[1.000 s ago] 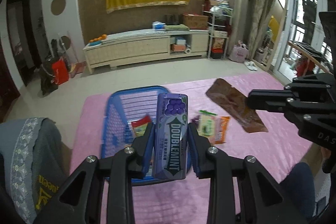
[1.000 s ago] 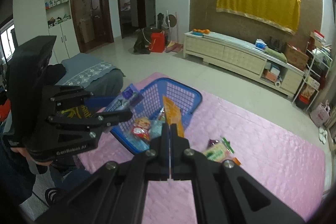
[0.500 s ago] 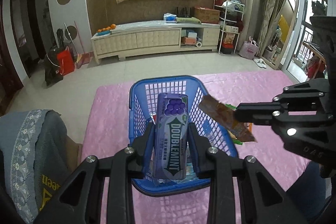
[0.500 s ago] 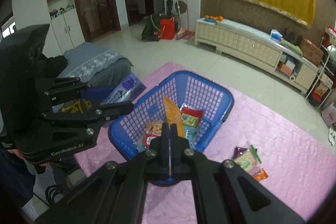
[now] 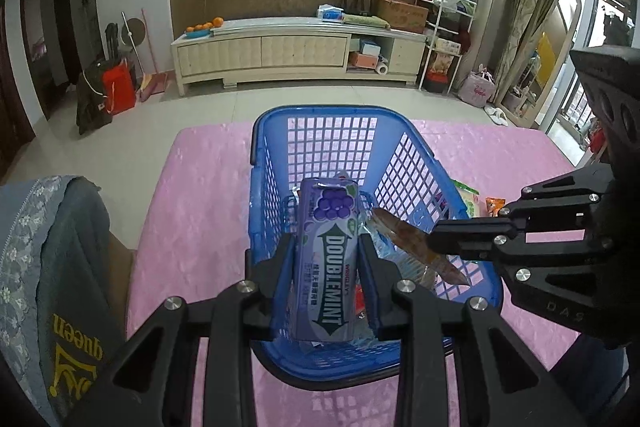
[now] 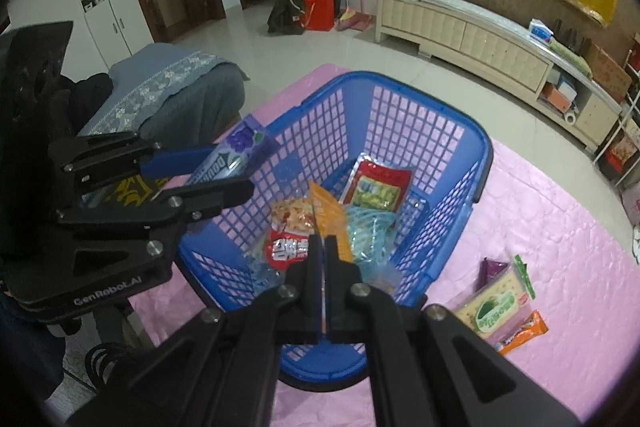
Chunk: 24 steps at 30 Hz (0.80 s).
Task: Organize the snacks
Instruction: 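Lower the gum box into the basket and open the left tool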
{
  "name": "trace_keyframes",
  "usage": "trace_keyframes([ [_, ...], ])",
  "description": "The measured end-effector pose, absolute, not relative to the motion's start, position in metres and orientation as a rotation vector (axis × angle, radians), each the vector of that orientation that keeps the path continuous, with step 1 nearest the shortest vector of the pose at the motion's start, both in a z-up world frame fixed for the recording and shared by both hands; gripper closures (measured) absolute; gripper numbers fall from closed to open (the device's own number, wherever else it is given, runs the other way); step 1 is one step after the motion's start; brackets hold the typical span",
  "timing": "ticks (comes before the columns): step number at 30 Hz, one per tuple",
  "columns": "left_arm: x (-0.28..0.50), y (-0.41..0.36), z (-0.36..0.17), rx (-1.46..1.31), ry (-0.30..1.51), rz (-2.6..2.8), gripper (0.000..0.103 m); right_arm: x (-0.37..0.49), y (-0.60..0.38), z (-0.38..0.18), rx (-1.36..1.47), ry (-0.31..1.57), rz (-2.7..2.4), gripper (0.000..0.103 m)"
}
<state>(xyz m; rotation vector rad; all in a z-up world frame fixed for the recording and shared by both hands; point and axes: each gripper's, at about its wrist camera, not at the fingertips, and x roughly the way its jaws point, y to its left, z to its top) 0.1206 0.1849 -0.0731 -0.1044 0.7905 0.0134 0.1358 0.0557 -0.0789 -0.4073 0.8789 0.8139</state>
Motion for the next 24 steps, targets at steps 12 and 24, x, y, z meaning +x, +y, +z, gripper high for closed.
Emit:
trace_keyframes([
  [12,0.123,0.183,-0.077,-0.09,0.796,-0.002,0.074,0.141,0.048,-0.077,-0.423,0.835,0.731,0.028],
  [24,0.133,0.18,-0.084,-0.084,0.821,-0.002,0.074,0.154,0.032,-0.075,-0.36,0.787,0.612,0.003],
])
